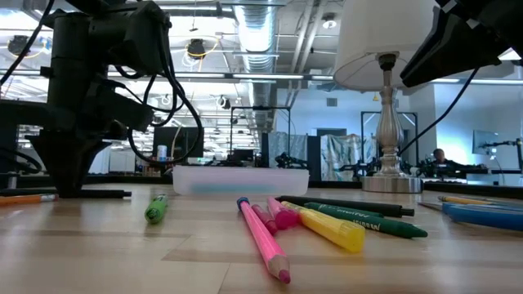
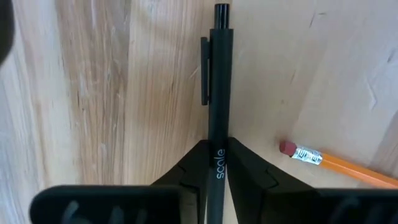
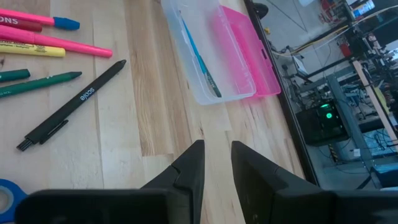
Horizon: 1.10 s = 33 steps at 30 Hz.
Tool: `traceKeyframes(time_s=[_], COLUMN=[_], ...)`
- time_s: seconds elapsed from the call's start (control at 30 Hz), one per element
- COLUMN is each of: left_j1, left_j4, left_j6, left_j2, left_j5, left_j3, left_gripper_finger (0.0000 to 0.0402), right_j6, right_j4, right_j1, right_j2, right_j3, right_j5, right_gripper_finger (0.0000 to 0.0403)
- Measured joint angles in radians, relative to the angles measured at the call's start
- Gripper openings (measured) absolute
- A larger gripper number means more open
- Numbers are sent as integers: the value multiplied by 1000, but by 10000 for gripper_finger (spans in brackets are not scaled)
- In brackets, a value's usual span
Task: Pick & place school supplies into a supply box
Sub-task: Put the black pen into the pink supply box
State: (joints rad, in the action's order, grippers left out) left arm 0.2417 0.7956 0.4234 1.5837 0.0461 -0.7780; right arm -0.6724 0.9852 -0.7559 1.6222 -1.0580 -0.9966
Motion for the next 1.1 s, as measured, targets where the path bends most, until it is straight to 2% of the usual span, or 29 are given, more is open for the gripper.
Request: traceKeyframes(time_s=[0.63, 1.1], left_j1=[0, -1], left_j4=[-57, -56], left_j6=[42, -11], left_j2=[0, 0], left_j5=[19, 30], left_j3=[2, 0], left_gripper_finger=[44, 44], right_j6=[0, 0], right_j4=[0, 0], right_j1=[0, 0], right_j2=[0, 0], right_j3=[0, 0], right_j5=[0, 0], right_gripper_finger=[74, 74])
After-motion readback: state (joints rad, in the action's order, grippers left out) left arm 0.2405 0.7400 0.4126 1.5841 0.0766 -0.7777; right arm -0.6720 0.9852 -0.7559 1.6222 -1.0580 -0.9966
